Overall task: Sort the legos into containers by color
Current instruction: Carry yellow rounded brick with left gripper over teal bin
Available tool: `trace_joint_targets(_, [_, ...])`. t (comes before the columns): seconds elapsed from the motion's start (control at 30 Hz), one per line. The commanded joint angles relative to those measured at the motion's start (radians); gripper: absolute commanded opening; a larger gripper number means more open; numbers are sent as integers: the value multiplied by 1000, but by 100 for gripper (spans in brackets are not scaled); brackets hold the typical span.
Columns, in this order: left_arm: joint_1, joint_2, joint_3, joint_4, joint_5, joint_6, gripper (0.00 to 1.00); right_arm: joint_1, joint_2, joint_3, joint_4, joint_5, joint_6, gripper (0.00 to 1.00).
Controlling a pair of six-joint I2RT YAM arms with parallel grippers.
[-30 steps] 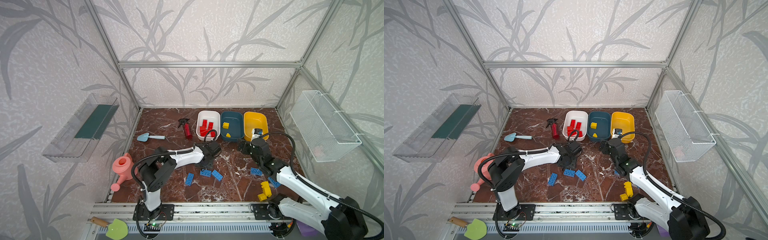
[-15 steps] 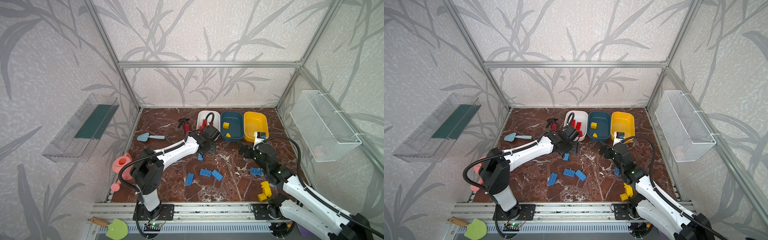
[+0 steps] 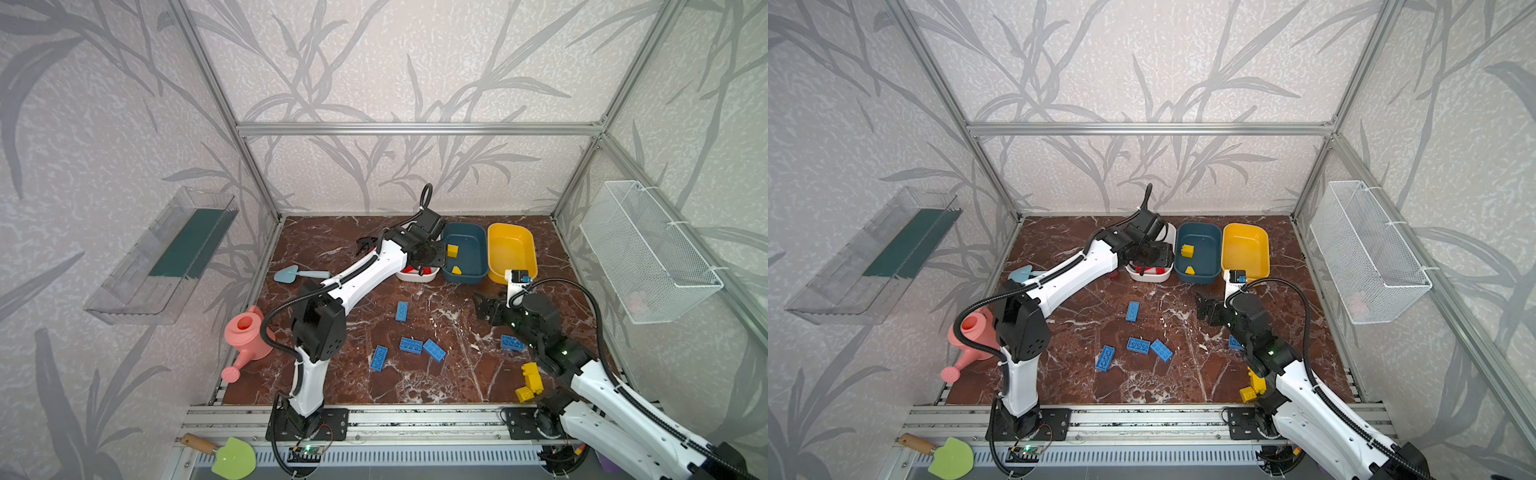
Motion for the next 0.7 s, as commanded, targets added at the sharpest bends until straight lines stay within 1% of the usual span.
trace_joint_targets(0.0, [4,84,122,-65,48,31,61,-4,-8,-6,-30,-38,-7,93])
trace_joint_targets(0.17, [4,230,303,-71,112,42,61,-4,-4,-20,-25,-74,28,93])
trace_joint_targets(0.27, [6,320,411,-69,139,47,61,-4,2,0,-50,-105,21,93])
trace_joint_targets(0.4, [9,449,569,-72,197,59,61,-4,-6,16,-107,-94,8,93])
trace_joint_targets(0.5, [11,532,673,-78,231,46,60,-4,-11,18,-130,-93,14,93])
trace_joint_targets(0.57, [14,568,711,-75,230,47,60,-4,-10,23,-147,-91,14,92])
trace_joint_targets(0.67, [20,584,711,-46,218,44,60,-5,-6,34,-171,-82,6,92])
